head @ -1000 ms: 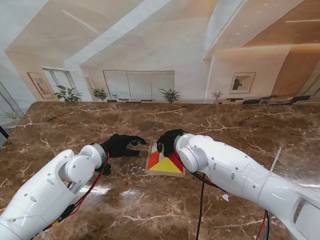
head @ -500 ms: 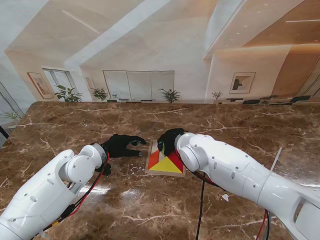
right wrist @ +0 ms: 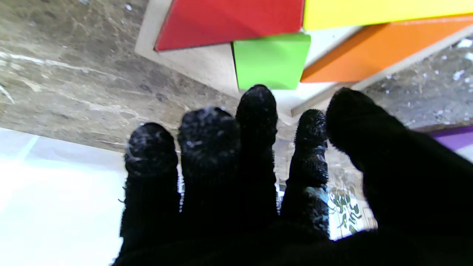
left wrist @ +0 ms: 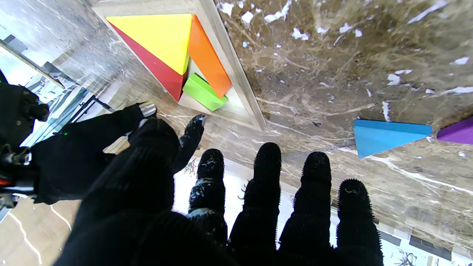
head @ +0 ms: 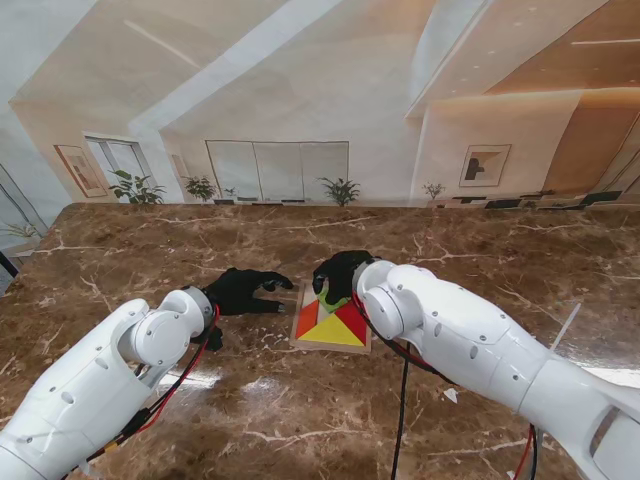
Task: Assemble the tangram pieces into a square
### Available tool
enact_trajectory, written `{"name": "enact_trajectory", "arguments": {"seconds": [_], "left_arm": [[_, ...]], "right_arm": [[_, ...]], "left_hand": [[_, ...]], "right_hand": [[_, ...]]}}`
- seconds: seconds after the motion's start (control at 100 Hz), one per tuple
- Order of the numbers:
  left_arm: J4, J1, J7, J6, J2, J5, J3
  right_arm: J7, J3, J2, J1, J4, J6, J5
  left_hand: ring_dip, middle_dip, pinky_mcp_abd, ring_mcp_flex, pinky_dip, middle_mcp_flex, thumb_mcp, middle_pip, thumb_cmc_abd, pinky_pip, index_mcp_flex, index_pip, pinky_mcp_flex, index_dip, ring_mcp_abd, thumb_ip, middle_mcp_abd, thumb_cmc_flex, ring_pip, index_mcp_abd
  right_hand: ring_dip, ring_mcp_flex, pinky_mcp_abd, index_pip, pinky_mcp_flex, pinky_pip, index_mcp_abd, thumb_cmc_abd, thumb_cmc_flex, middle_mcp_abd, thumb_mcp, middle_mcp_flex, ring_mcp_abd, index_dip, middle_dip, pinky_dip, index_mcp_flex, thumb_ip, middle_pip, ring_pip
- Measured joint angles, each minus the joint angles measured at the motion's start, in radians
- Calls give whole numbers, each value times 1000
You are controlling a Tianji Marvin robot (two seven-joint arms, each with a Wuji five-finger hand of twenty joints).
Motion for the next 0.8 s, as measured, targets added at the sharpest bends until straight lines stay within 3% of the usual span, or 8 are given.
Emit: {"name": "enact_trajectory", "arguments": {"seconds": [0.23,0.38,0.68,0.8], "left_arm": [[0,0,7,0,0,4,0],[1,0,10,-2,-1,7,0],[0,-3,7,-3,0,14,5],[-4,-4,3,-4,0,18,5]], "right_arm": [[-6,102,10,-55,-82,-16,-18],[-7,178,15,-106,-154,-18,-24],[-27,299,21,-210,-279,-32,-36],[-18,339,26,-245,-329,-40,-39]], "left_hand": [[0,0,0,0,0,0,0,0,0,0,0,0,0,0,0,0,0,0,0,0],[0,0,0,0,0,0,0,0,0,0,0,0,0,0,0,0,0,0,0,0],[0,0,0,0,0,0,0,0,0,0,0,0,0,0,0,0,0,0,0,0],[0,0,0,0,0,0,0,0,0,0,0,0,0,0,0,0,0,0,0,0]], "right_hand": [[0,-4,0,23,-2,0,9,-6,-10,0,-17,-10,0,1,-10,0,41,1,-2,0],[0,-19,2,47,-13,0,21,-51,-10,2,-25,-21,0,5,-27,0,100,1,-21,-3],[-7,-55,4,195,-37,-28,31,-176,-10,-3,-31,-69,-7,144,-64,0,170,0,-36,-59],[-8,-71,5,250,-38,-33,31,-192,-10,-4,-31,-80,-9,180,-66,-1,170,-28,-36,-65]]}}
